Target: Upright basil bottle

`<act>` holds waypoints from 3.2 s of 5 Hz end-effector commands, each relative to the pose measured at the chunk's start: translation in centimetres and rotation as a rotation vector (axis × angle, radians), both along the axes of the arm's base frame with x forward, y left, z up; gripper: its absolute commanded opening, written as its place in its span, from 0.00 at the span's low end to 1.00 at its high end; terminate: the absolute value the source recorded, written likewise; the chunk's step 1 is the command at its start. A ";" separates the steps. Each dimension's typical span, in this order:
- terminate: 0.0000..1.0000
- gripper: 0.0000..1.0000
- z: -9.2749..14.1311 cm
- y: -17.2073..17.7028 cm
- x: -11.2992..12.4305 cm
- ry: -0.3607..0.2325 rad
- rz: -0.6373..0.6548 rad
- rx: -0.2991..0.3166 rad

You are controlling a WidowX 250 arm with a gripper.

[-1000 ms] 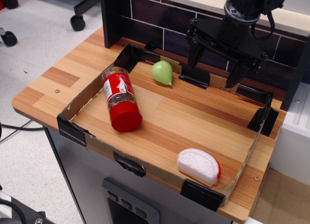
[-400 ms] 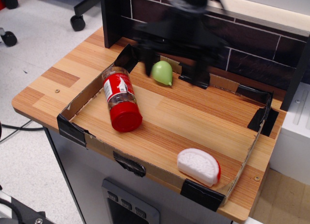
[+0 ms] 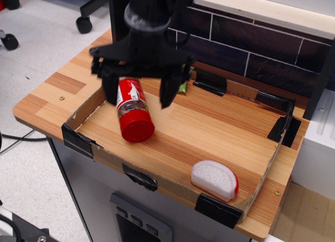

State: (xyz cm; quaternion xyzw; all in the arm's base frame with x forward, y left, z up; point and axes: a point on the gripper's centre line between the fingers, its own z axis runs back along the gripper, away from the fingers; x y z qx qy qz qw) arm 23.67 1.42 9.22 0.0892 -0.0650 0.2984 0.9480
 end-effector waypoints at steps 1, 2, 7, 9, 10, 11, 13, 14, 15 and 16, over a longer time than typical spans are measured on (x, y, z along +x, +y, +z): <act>0.00 1.00 -2.2 0.3 0.9 -0.087 0.039 0.012; 0.00 1.00 -3.4 0.6 1.8 -0.101 0.025 -0.027; 0.00 1.00 -6.8 0.7 1.5 -0.061 0.088 -0.032; 0.00 1.00 -7.5 0.4 1.2 -0.047 0.104 -0.027; 0.00 1.00 -7.6 0.7 1.5 -0.043 0.106 -0.029; 0.00 0.00 -7.7 0.7 1.8 -0.043 0.067 -0.020; 0.00 0.00 -4.3 0.8 1.6 -0.038 0.050 -0.036; 0.00 0.00 -1.2 0.6 1.7 -0.032 0.086 -0.085; 0.00 0.00 0.9 0.5 1.8 0.018 0.136 -0.137; 0.00 0.00 2.5 0.7 1.8 0.034 0.162 -0.173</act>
